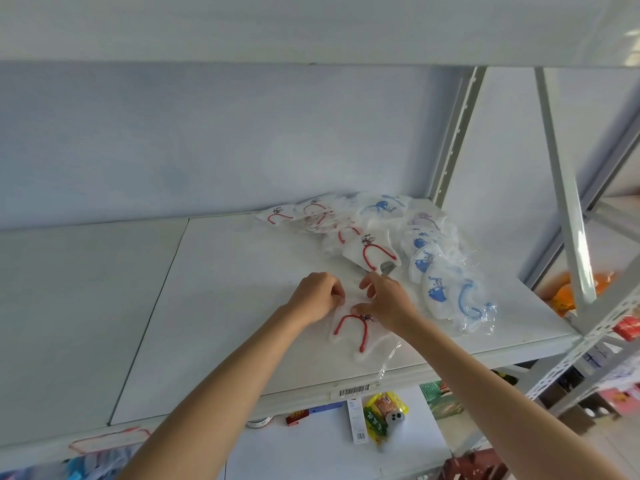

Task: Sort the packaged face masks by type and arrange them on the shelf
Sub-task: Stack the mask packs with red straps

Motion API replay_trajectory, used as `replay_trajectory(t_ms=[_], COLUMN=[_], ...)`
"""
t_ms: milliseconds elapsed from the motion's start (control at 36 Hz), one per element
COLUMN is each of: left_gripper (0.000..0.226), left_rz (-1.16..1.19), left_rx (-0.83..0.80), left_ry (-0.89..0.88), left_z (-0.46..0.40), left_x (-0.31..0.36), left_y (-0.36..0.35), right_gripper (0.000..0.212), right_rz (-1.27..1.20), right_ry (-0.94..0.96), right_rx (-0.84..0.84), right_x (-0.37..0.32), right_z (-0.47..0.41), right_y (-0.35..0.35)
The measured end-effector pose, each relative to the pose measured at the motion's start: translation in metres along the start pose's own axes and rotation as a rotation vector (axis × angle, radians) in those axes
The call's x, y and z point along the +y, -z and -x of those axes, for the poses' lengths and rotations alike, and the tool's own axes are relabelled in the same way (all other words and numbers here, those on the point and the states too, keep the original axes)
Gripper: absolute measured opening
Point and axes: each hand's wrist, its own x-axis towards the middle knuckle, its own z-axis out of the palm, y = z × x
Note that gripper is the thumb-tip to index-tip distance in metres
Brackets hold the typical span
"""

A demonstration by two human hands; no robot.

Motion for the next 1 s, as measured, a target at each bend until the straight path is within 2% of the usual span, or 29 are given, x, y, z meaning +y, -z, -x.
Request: replay_trajectory(t_ms=[194, 250, 333, 389, 472, 556, 611, 667, 694, 750, 778, 889, 944, 1000], left_gripper=[0.007, 0.006, 0.031, 0.034, 0.021, 0.009, 0.005, 0.014, 0.017, 0.018, 0.018, 0.021, 0.011, 0.012], left_rz=[0.057, 0.146, 0.361, 0.410, 0.482, 0.632, 0.739, 0.850, 0.909, 1.009, 1.036, 0.962, 0.953, 0.972], left_rx=[-0.039, -0.055, -0.123, -0.125, -0.013, 0.178, 0.289, 0.340, 0.344, 0.320, 0.282, 0.033, -0.036, -0.064], left_ry=[0.029, 0.037, 0.082, 0.082, 0.095, 0.162, 0.190, 0.207, 0.216, 0.234, 0.243, 0.286, 0.294, 0.283], left_z=[0.004, 0.004, 0.006, 0.007, 0.008, 0.011, 0.015, 0.019, 0.021, 0.025, 0.026, 0.033, 0.034, 0.033], left_x=[-0.009, -0.011, -0.015, -0.018, -0.025, -0.034, -0.039, -0.043, -0.044, -0.046, -0.047, -0.057, -0.059, -0.058], left_y=[0.003, 0.011, 0.032, 0.045, 0.059, 0.068, 0.072, 0.074, 0.075, 0.075, 0.076, 0.082, 0.087, 0.087], right_gripper=[0.041, 0.038, 0.034, 0.031, 0.034, 0.056, 0.073, 0.082, 0.080, 0.066, 0.059, 0.043, 0.041, 0.041], right_rz=[0.029, 0.030, 0.019, -0.003, -0.055, -0.149, -0.314, -0.632, -0.809, -1.070, -1.112, -0.912, -0.783, -0.723], right_ry=[-0.022, 0.007, 0.107, 0.162, 0.187, 0.108, -0.020, -0.169, -0.216, -0.244, -0.236, -0.137, -0.079, -0.035], right_rx=[-0.076, -0.073, -0.059, -0.041, 0.095, 0.311, 0.341, 0.240, 0.148, -0.030, -0.068, -0.087, -0.130, -0.158], right_x=[-0.007, -0.013, -0.027, -0.037, -0.046, -0.049, -0.051, -0.055, -0.059, -0.064, -0.066, -0.065, -0.065, -0.068], right_z=[-0.002, -0.004, -0.008, -0.011, -0.018, -0.025, -0.026, -0.025, -0.024, -0.022, -0.021, -0.022, -0.023, -0.023], right_y=[0.002, 0.006, 0.017, 0.022, 0.025, 0.028, 0.031, 0.032, 0.031, 0.028, 0.026, 0.025, 0.026, 0.026])
